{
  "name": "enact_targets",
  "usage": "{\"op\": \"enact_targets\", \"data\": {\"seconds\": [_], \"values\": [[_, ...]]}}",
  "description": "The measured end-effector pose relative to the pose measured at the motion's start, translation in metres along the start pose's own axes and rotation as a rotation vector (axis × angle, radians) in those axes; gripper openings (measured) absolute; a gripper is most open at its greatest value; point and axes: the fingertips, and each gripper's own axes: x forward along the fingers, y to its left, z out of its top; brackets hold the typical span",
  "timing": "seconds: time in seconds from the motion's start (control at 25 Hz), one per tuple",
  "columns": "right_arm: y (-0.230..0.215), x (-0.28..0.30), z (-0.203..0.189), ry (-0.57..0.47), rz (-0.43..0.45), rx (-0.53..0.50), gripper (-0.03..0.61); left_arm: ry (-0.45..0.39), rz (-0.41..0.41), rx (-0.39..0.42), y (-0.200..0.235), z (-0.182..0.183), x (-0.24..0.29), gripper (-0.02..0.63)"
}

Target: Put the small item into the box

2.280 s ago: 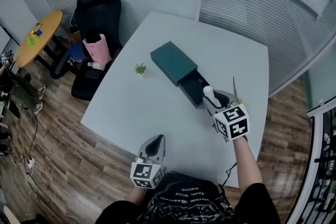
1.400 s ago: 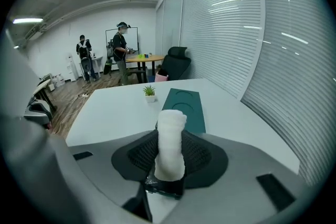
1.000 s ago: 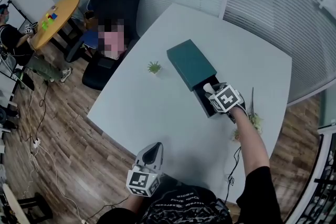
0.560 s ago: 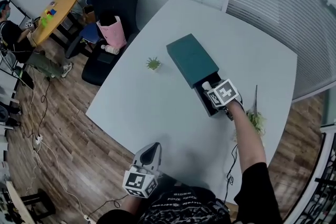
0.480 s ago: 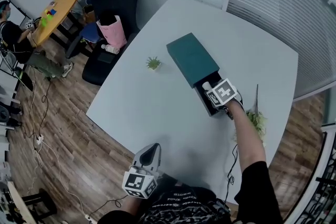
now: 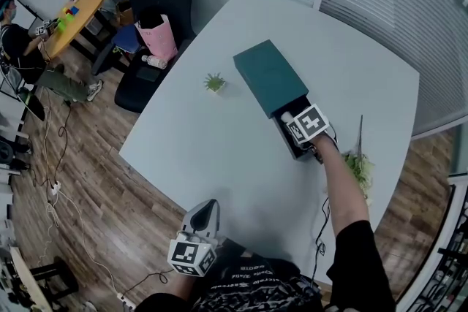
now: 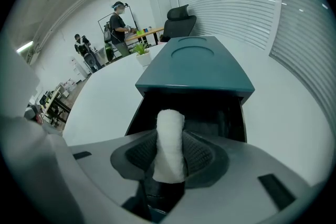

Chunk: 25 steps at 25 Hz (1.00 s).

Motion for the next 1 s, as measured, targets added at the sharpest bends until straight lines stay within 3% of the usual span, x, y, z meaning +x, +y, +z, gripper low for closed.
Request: {"op": "enact_targets", "data": {"seconds": [0.16,0.32,0.6,0.84,1.0], "values": [[0.003,-0.003,0.003,-0.031,0.009,-0.013,0.218,-0.003,0.011,0.002,0.004,0.001,-0.002,0.020],[-0.006,-0.021,0.017,-0.104,-0.055,-0.027,0.244,-0.020,0.020,0.008,0.007,0.006,-0.003,0.020],[0.002,-0.071,0.034,-0.296,-0.046,0.036,0.250,-0.052,-0.016,0.026,0.000,0.014,-0.004,0.020],[0.031,-0.120,0.034,-0.397,-0.046,0.012,0.249,-0.082,-0.059,0.029,-0.013,0.015,-0.005,0.020],[0.056,-0.164,0.041,-0.498,-0.090,-0.017,0.244,-0.113,-0.091,0.048,-0.021,0.023,-0.013,0.020]]}}
